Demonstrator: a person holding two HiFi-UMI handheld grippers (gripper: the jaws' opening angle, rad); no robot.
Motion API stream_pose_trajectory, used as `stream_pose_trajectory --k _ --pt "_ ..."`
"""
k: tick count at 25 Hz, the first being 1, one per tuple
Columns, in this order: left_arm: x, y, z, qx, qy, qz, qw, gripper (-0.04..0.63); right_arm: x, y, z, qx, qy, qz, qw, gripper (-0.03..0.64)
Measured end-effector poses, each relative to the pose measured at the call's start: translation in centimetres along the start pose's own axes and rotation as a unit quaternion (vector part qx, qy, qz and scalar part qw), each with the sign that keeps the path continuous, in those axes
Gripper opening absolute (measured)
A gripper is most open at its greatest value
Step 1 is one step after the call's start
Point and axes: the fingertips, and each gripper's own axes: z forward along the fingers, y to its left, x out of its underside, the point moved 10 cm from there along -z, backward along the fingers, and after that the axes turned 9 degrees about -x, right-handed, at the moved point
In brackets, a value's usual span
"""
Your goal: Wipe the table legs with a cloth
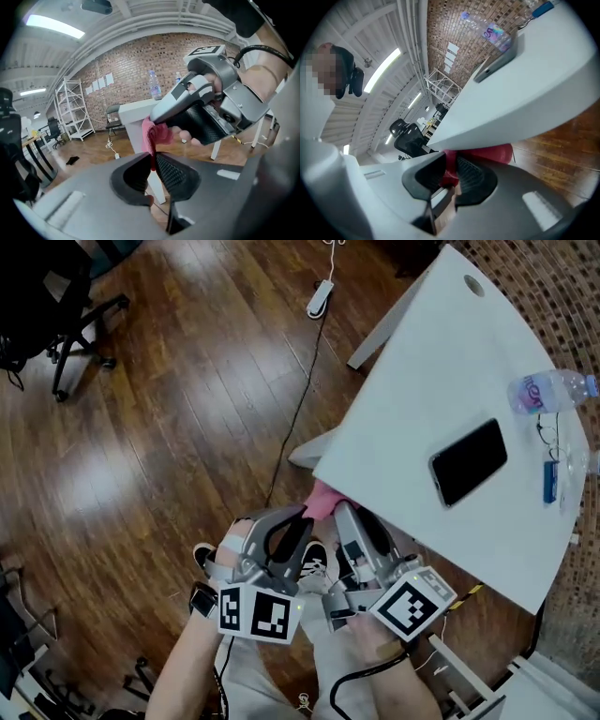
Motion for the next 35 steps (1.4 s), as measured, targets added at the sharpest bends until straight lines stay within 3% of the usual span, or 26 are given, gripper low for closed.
stream_pose_trajectory --k 4,11,19,27,31,35 --pt "3.2 5.5 -1.1 0.024 0.007 -0.069 0.9973 0.021 1.3 1.9 5.0 0.056 -0.003 -0.025 0.998 0.063" --pt "7.9 14.3 -4.5 0.095 0.062 -0.114 0.987 0.002 3.7 2.1 7.1 0.174 -0.065 -0.042 0.982 0.061" --pt "11.1 16.6 -2.4 0.159 0.106 -0.11 0.9753 0.002 6.1 -1.5 11.0 0.234 -0.029 -0.048 0.97 0.06" --pt "13.7 16.8 2.7 0.215 0.165 -0.094 0.9579 0.002 10.2 -8.6 13.2 0.263 0.003 0.009 0.965 0.061" --pt "16.4 17.7 6.0 0.222 0.184 -0.069 0.9549 0.002 12.1 -13.4 15.1 0.284 0.021 0.033 0.958 0.061" --pt "20.1 18.5 7.5 0.215 0.205 -0.112 0.9481 0.002 14.6 -17.5 16.9 0.321 0.044 0.033 0.946 0.061"
